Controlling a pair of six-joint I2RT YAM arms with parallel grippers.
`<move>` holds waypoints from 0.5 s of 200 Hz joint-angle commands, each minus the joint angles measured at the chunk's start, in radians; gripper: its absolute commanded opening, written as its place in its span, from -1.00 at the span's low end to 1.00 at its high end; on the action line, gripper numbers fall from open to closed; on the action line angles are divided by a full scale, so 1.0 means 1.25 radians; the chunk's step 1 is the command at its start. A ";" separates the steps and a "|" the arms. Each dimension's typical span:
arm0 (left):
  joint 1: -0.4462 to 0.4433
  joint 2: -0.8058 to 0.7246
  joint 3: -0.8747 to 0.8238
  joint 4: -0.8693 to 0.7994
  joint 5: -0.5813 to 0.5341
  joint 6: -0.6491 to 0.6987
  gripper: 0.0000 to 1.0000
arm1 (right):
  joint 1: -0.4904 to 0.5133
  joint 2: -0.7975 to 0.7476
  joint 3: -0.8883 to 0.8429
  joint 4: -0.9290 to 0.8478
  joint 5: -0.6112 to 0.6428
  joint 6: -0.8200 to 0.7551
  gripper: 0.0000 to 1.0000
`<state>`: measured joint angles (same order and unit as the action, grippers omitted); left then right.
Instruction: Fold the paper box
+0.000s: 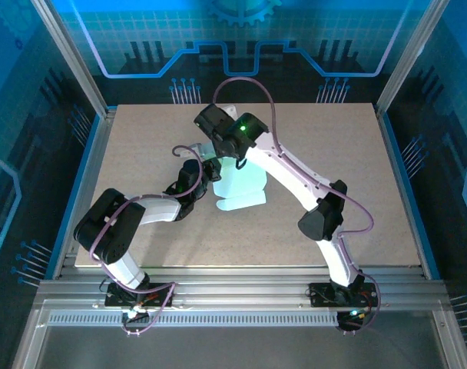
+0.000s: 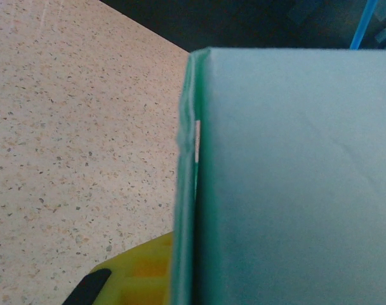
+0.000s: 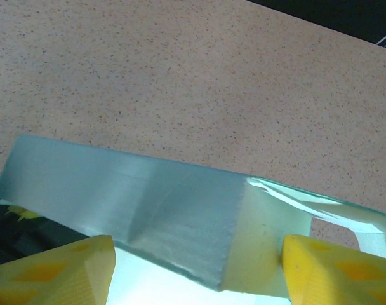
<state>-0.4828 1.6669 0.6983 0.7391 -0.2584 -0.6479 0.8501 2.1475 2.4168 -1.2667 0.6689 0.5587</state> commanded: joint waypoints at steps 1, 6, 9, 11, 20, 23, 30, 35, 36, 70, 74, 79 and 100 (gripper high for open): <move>-0.005 -0.023 -0.002 0.022 -0.014 0.004 -1.00 | -0.016 0.010 -0.001 -0.006 -0.032 0.028 0.38; -0.006 -0.023 -0.002 0.022 -0.014 0.003 -1.00 | -0.018 0.009 -0.002 0.000 -0.041 0.029 0.32; -0.005 -0.023 -0.002 0.023 -0.013 0.003 -1.00 | -0.019 0.009 -0.003 0.004 -0.047 0.029 0.27; -0.006 -0.023 -0.002 0.023 -0.013 0.005 -1.00 | -0.021 0.009 -0.004 0.008 -0.050 0.028 0.25; -0.005 -0.023 -0.002 0.023 -0.014 0.006 -1.00 | -0.023 0.007 -0.003 0.016 -0.064 0.028 0.15; -0.005 -0.022 -0.003 0.023 -0.014 0.005 -1.00 | -0.023 0.007 -0.002 0.019 -0.067 0.028 0.11; -0.005 -0.022 -0.002 0.024 -0.013 0.006 -1.00 | -0.024 0.007 -0.002 0.025 -0.074 0.026 0.03; -0.005 -0.021 -0.002 0.024 -0.014 0.007 -1.00 | -0.025 0.007 -0.001 0.028 -0.081 0.027 -0.02; -0.005 -0.020 -0.002 0.025 -0.014 0.008 -1.00 | -0.026 0.008 -0.001 0.028 -0.082 0.028 -0.03; -0.007 -0.013 0.001 0.033 -0.007 0.005 -1.00 | -0.031 0.006 0.000 0.030 -0.095 0.036 -0.27; -0.007 -0.012 0.001 0.032 -0.007 0.005 -1.00 | -0.031 0.005 -0.001 0.029 -0.095 0.038 -0.31; -0.007 -0.011 0.000 0.032 -0.007 0.004 -1.00 | -0.031 0.003 -0.002 0.030 -0.095 0.038 -0.35; -0.007 -0.010 0.001 0.035 -0.006 0.004 -1.00 | -0.034 -0.003 -0.007 0.033 -0.095 0.041 -0.58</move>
<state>-0.4835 1.6676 0.6983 0.7376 -0.2661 -0.6495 0.8188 2.1475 2.4161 -1.2343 0.5663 0.6037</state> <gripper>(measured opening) 0.086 0.248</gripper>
